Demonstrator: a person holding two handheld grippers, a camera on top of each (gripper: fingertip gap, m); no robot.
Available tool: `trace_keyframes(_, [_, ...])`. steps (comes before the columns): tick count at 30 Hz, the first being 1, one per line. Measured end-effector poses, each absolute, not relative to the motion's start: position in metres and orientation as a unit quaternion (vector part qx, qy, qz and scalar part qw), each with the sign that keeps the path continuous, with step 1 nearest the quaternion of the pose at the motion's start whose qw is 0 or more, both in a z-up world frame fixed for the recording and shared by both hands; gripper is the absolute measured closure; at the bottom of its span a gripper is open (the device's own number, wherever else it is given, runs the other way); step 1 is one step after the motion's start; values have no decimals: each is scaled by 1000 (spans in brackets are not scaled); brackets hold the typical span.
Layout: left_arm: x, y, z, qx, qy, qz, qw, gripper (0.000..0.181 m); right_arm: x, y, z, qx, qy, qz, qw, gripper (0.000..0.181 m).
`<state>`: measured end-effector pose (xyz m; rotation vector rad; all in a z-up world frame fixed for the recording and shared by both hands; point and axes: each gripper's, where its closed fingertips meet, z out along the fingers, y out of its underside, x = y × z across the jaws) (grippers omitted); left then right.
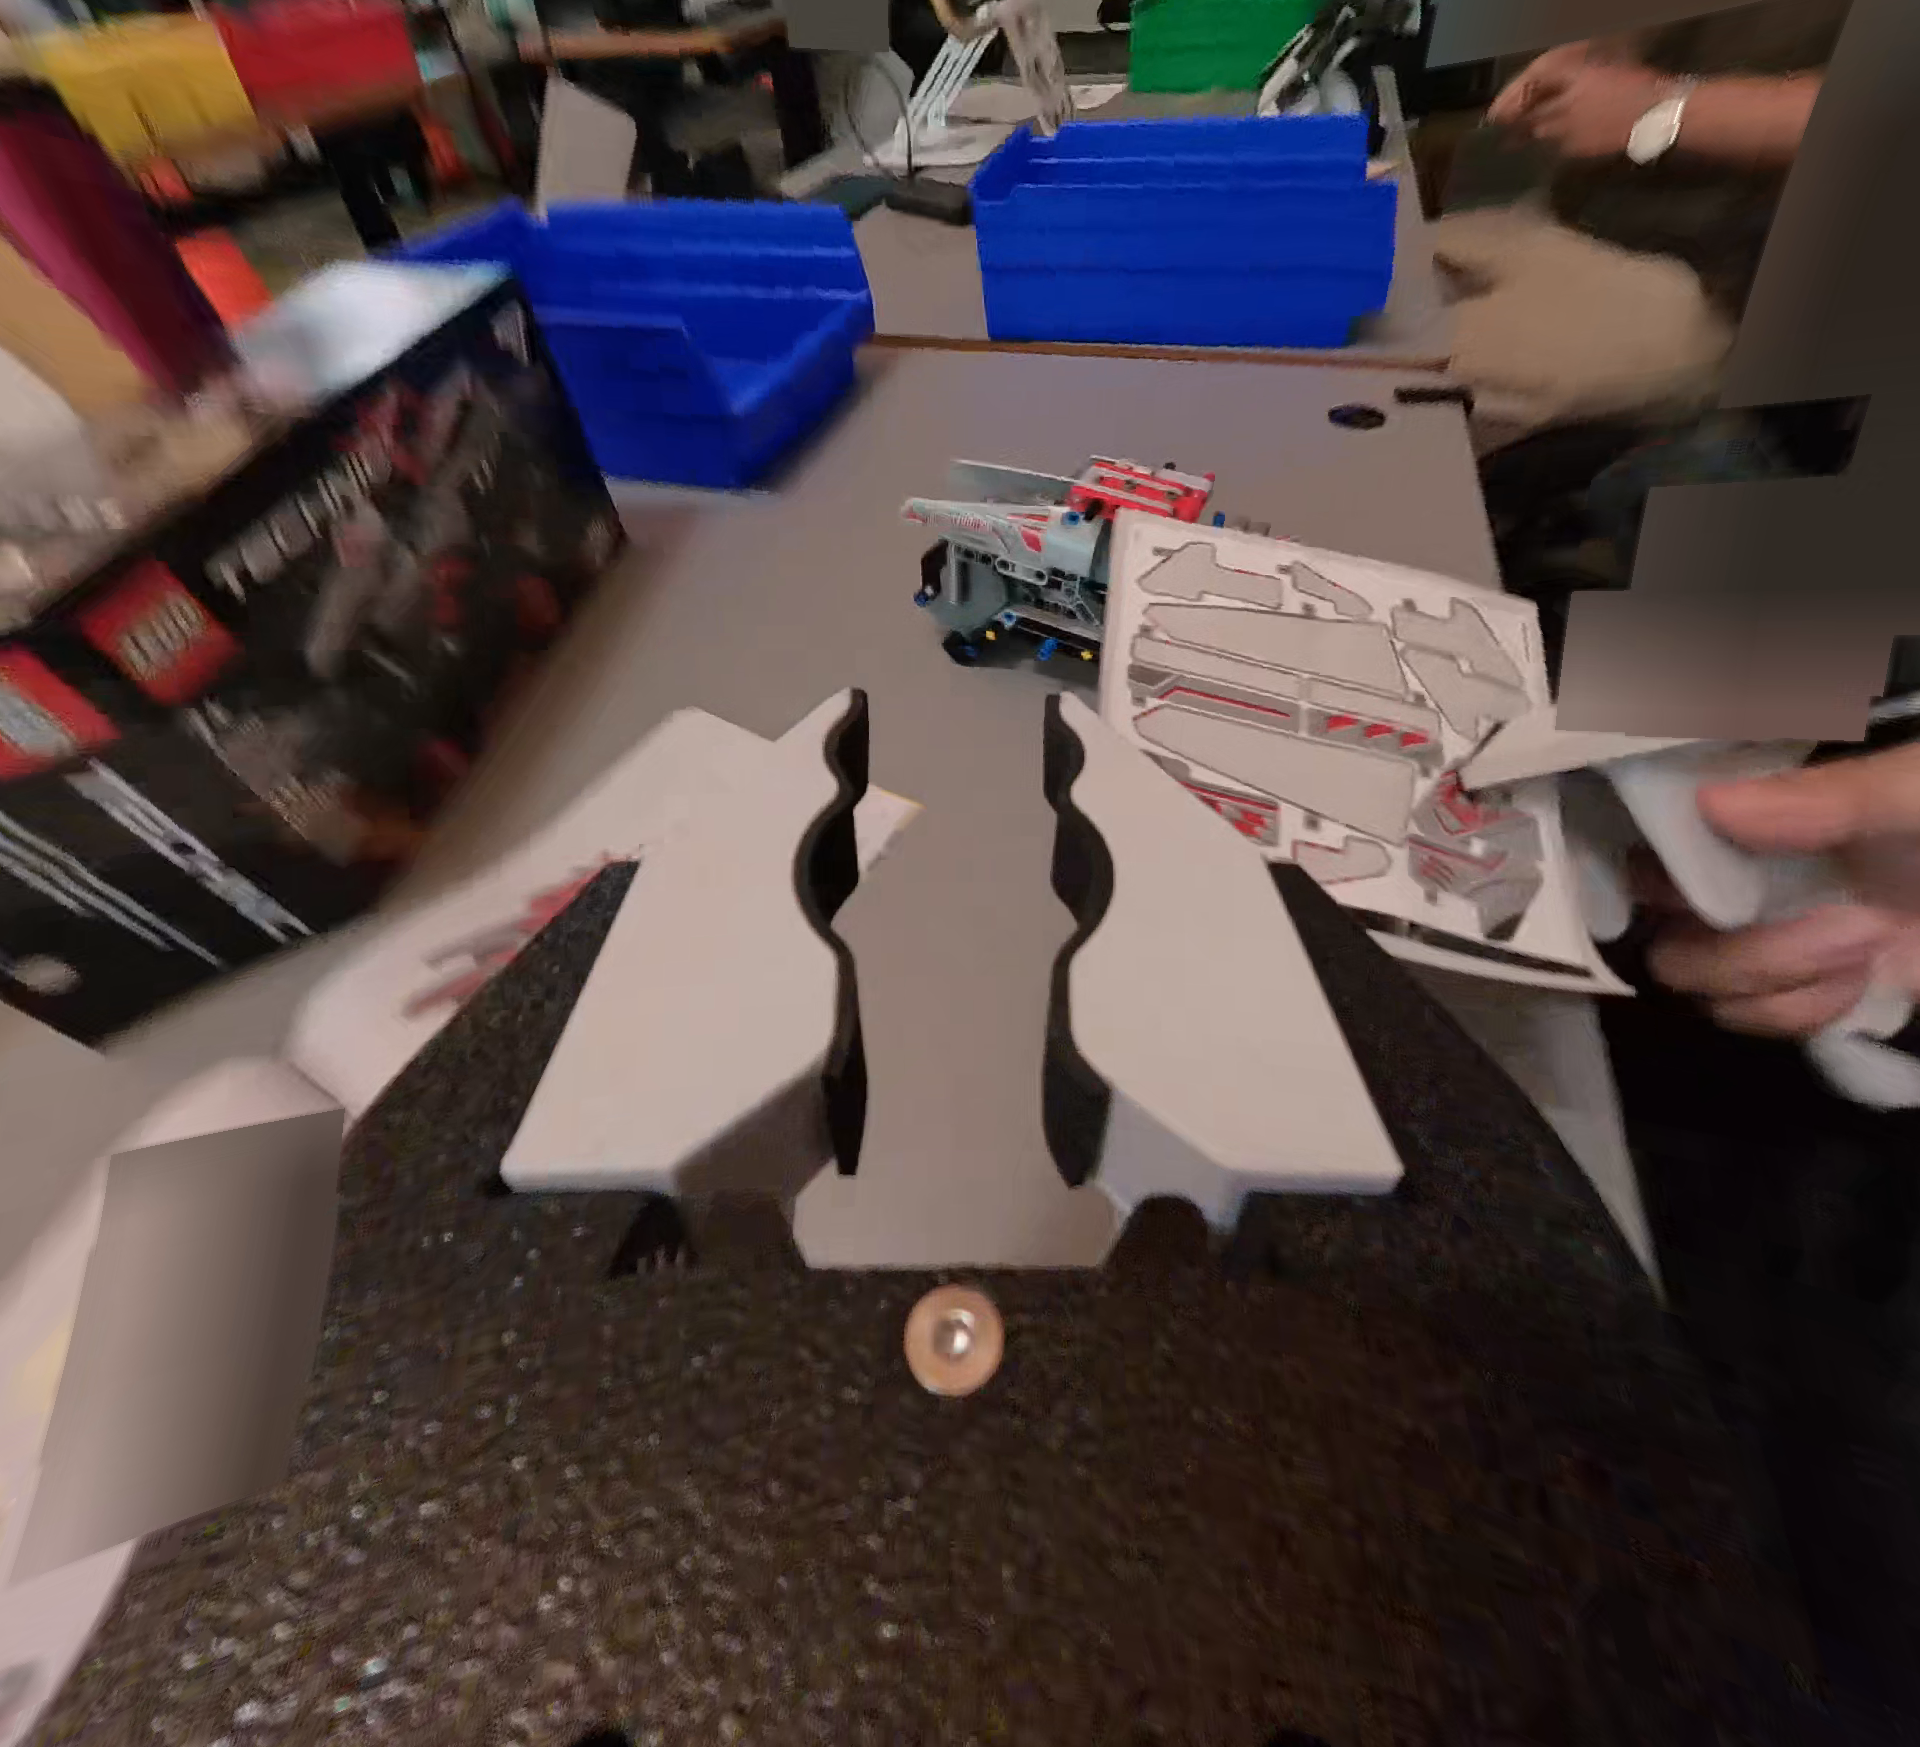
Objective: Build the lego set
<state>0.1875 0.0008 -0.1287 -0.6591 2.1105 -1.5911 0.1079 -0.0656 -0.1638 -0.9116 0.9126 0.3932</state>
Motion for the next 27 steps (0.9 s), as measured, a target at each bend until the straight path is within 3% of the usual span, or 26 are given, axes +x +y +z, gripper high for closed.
trace_keyframes(3, [168, -11, -124, -153, 780, -552, 252, 155, 110, -66, -169, -431, 432, 168, 774, 181])
trace_keyframes(11, [105, -61, -151, 25, 832, -515, 204, 159, 119, -81, -175, -405, 456, 148, 778, 181])
trace_keyframes(23, [107, -73, -163, 30, 853, -484, 194, 159, 112, -76, -170, -395, 428, 178, 793, 181])
trace_keyframes(27, [103, -77, -161, 14, 853, -499, 151, 158, 109, -73, -166, -412, 409, 161, 798, 181])
